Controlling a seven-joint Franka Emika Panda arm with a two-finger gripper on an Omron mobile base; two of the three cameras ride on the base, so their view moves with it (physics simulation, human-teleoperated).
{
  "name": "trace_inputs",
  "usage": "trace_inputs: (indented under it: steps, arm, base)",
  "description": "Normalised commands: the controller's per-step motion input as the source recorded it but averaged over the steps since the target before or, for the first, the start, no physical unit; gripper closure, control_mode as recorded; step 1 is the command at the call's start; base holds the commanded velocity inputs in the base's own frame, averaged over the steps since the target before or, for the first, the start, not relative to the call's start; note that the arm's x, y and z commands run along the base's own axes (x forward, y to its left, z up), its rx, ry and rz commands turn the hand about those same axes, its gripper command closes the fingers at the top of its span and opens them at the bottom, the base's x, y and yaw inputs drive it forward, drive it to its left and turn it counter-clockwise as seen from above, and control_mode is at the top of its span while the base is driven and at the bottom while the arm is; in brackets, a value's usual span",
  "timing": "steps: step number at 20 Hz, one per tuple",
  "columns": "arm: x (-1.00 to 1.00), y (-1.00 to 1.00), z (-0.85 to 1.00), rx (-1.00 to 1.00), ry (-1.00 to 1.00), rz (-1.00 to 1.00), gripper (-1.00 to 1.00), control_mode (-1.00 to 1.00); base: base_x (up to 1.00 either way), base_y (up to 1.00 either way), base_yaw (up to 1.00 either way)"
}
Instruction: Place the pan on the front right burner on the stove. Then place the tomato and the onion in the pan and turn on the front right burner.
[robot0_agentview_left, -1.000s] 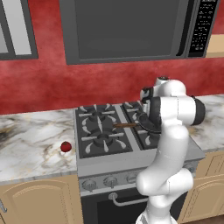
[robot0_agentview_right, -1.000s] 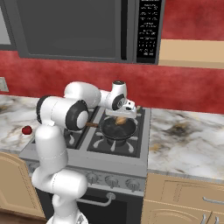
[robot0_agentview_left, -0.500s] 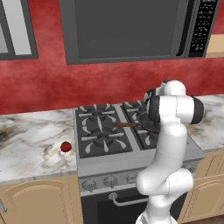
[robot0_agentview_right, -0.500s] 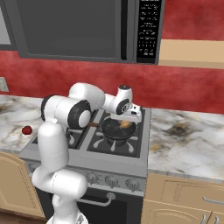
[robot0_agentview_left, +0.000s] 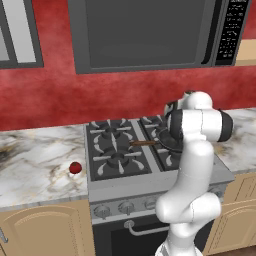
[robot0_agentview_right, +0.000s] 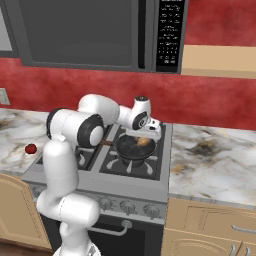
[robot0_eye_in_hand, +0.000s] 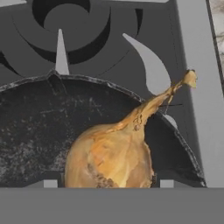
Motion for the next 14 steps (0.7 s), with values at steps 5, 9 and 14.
trace_inputs:
  steps: [5, 9, 14]
  arm:
    - [-0.3, 0.0, 0.42, 0.0, 0.0, 0.0, -1.0, -1.0]
    - [-0.29, 0.02, 0.5, 0.0, 0.0, 0.0, -1.0, -1.0]
    - [-0.32, 0.23, 0.47, 0.0, 0.0, 0.0, -1.0, -1.0]
  base:
    - [0.0, 0.0, 0.0]
    - [0.0, 0.0, 0.0]
    - [0.0, 0.0, 0.0]
